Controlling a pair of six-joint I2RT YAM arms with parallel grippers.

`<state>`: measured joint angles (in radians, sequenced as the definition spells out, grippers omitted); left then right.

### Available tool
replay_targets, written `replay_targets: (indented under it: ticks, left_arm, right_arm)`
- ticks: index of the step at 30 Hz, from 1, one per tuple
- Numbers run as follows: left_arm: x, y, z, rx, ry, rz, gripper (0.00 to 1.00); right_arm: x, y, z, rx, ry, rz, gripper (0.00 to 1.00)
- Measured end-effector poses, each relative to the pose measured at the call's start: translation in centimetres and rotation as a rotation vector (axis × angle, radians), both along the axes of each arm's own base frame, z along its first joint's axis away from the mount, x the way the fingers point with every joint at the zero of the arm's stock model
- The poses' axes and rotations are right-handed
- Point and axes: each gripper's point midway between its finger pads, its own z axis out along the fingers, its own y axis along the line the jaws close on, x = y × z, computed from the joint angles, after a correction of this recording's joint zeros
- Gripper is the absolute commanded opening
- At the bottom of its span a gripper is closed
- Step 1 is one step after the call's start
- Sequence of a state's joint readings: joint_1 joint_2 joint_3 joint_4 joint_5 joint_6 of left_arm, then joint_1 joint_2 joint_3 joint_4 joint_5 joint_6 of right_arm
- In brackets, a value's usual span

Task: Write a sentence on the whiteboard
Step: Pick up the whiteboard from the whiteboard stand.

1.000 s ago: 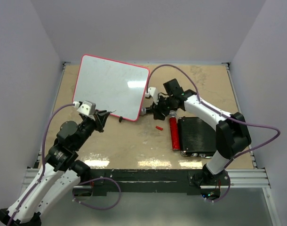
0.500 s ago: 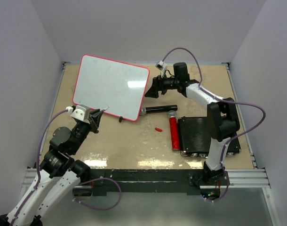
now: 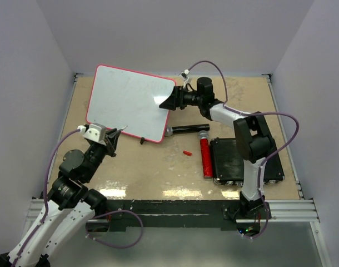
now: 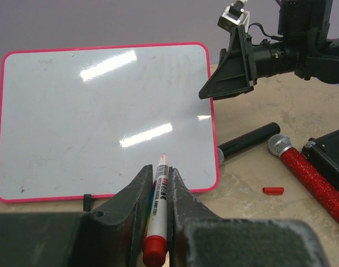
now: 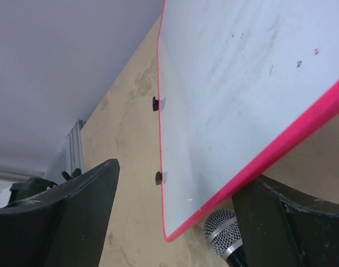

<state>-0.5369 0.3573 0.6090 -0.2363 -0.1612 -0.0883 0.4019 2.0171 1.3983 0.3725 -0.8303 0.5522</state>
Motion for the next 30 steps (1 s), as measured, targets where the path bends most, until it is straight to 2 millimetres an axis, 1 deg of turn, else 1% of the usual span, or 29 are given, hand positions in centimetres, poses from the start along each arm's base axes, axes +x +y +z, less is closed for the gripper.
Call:
replay_targets:
  ticks: [2,4,5,7,8,9,11,12,14,16,19,26,30]
  left_arm:
    - [0.0,0.0,-0.1,0.001,0.002,0.000,0.00]
    - [0.0,0.0,-0.2,0.004,0.008,0.000,0.00]
    - [0.0,0.0,-0.3,0.006,0.010,0.000,0.00]
    - [0.1,-0.1,-0.4,0.009,0.014,-0.001,0.00]
    - [0.1,-0.1,-0.5,0.010,0.017,-0.001,0.00]
    - [0.1,-0.1,-0.6,0.012,0.020,-0.001,0.00]
    - [0.1,-0.1,-0.6,0.014,0.023,-0.001,0.00]
    - [0.1,-0.1,-0.7,0.014,0.024,-0.002,0.00]
    - [0.1,-0.1,-0.7,0.014,0.024,-0.003,0.00]
    - [0.1,-0.2,-0.7,0.014,0.024,-0.006,0.00]
    - [0.1,-0.2,-0.7,0.014,0.024,-0.010,0.00]
    - [0.0,-0.1,-0.4,0.002,0.017,-0.003,0.00]
    - [-0.5,0.0,0.2,-0.053,0.008,-0.001,0.00]
  right_arm:
    - [-0.1,0.7,-0.7,0.012,0.043,-0.002,0.77]
    - [-0.3,1.4,-1.3,0.026,0.081,-0.005,0.71]
    - [-0.3,1.5,-1.4,0.029,0.092,-0.008,0.63]
    - [-0.3,2.0,-1.4,0.043,0.105,-0.014,0.53]
    - [-0.3,2.1,-1.3,0.051,0.113,-0.014,0.39]
    - [-0.3,2.3,-1.0,0.063,0.120,-0.015,0.33]
    - [-0.3,2.6,-0.7,0.091,0.129,-0.014,0.17]
    - [-0.3,2.7,-0.5,0.102,0.137,-0.013,0.00]
    - [-0.3,2.9,-0.7,0.124,0.186,-0.020,0.00]
    - [-0.2,3.0,-1.2,0.127,0.193,-0.019,0.00]
    - [-0.4,3.1,-1.3,0.139,0.220,-0.009,0.00]
    - [-0.8,2.9,0.2,0.164,0.222,0.036,0.00]
    - [-1.6,2.3,2.1,0.131,0.161,0.064,0.00]
